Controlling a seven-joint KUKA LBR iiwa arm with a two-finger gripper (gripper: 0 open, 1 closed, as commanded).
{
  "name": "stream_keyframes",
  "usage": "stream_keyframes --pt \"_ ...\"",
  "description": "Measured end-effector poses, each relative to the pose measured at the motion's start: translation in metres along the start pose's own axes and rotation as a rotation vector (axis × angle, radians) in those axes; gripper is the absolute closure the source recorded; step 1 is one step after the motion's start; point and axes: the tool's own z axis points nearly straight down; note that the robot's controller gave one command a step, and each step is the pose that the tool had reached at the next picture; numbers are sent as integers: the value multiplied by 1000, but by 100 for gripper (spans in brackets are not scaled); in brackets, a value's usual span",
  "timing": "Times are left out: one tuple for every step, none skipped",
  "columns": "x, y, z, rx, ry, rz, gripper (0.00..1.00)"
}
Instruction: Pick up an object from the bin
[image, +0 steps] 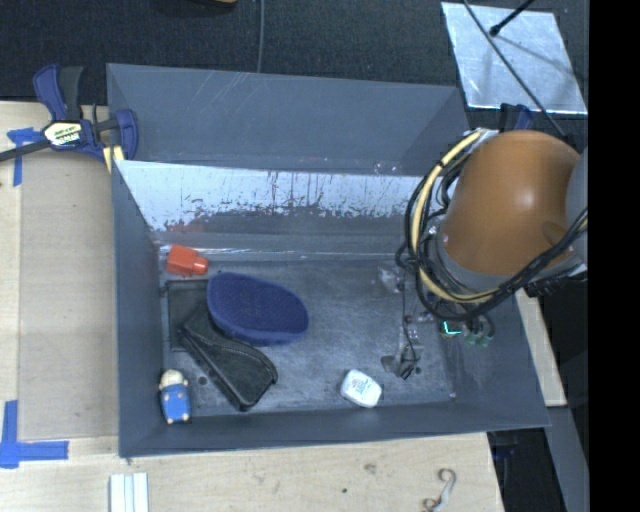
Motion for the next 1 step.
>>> stream_keyframes --pt "-10 38 104 -1 -2 -225 0"
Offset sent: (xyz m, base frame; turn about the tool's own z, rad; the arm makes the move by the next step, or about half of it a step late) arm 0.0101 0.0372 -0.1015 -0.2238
